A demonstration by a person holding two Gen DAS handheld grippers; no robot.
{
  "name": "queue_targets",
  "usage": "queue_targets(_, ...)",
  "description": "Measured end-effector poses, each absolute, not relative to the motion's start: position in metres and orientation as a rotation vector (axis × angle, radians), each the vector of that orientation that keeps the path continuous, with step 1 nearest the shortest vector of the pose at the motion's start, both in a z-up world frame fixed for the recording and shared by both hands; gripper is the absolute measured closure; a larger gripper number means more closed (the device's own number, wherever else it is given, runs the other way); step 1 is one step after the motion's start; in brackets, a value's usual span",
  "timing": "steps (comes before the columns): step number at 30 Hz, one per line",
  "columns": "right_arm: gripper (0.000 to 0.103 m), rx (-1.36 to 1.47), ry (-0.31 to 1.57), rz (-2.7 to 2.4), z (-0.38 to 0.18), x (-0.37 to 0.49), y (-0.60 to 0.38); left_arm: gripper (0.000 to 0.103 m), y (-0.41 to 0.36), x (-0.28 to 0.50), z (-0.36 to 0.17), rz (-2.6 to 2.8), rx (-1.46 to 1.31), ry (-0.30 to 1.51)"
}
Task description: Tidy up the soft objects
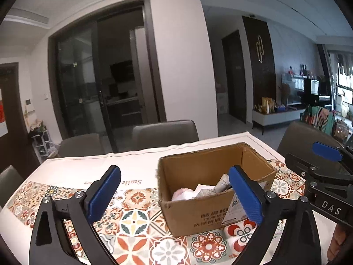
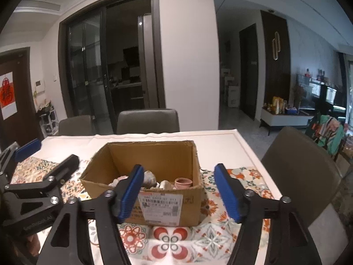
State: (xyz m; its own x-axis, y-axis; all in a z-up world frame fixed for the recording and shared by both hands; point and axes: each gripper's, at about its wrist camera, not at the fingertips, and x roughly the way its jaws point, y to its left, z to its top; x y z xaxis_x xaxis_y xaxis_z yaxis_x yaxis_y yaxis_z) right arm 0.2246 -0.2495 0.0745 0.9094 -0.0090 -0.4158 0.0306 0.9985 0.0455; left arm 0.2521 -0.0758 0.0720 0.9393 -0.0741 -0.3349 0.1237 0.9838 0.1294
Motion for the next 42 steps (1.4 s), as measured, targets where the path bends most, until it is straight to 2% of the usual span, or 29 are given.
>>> queue_targets(10,0.024,0.019,0.378,-0.077,0.089,0.159,-0.236,0.0,-0.057,0.195,0.078,-0.054,0.115,0.303)
queue_targets(29,0.021,0.027,0.364,-0.07,0.088,0.087,-0.209,0.0,-0.026,0.11,0.075,-0.061,0.083,0.283)
queue_targets(42,0.02,0.067,0.366,-0.064,0.08,0.063,-0.208,0.0,-0.023,0.081,0.073,-0.075,0.09,0.272)
